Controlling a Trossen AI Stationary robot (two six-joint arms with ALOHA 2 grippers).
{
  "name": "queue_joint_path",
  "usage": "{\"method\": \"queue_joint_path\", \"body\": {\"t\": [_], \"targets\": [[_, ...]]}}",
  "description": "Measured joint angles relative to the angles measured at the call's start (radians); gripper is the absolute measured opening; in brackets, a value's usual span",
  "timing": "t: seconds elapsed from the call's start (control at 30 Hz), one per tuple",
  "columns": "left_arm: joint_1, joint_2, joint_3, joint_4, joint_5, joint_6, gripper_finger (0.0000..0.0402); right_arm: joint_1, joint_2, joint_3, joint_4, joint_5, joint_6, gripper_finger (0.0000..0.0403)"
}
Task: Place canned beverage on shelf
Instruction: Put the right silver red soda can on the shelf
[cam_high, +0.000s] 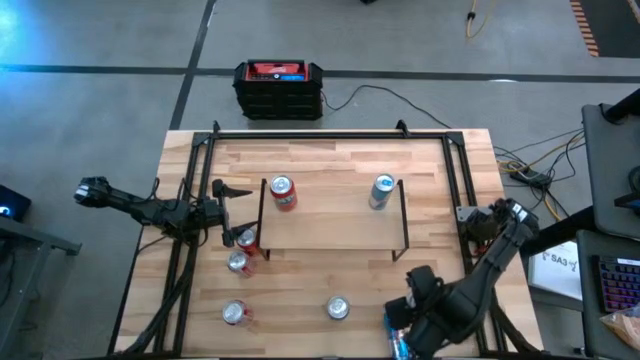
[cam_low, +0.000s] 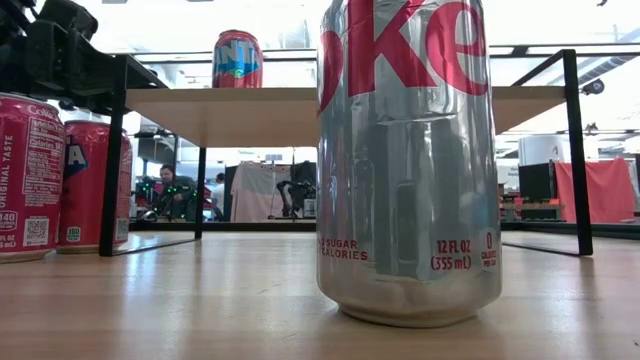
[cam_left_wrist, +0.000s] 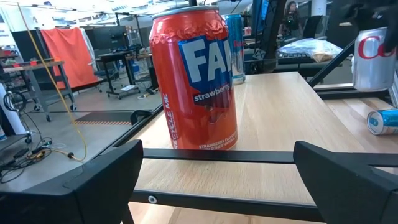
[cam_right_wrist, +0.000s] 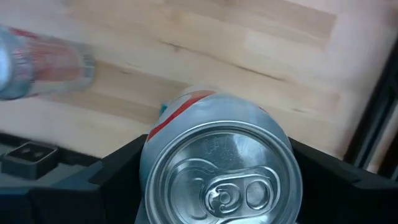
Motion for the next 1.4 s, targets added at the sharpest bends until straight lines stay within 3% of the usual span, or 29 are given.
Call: {"method": "queue_joint_path", "body": {"t": [0.83,1.2,1.4], "targets": [[0.000,0.000,0.000,0.000,0.000,0.000,0.0400,-0.338,0.002,0.177,-0.001,0.023,-0.899,0.0306],[0.000,0.000,0.000,0.000,0.000,0.000,0.0400,-0.401,0.002,0.266,0.000,0.030,-1.103,0.0306],[0.000,0.000,0.000,0.000,0.000,0.000,0.0400,-0.402,0.002,0.293,0.000,0.110,-1.194,0.0306]]}}
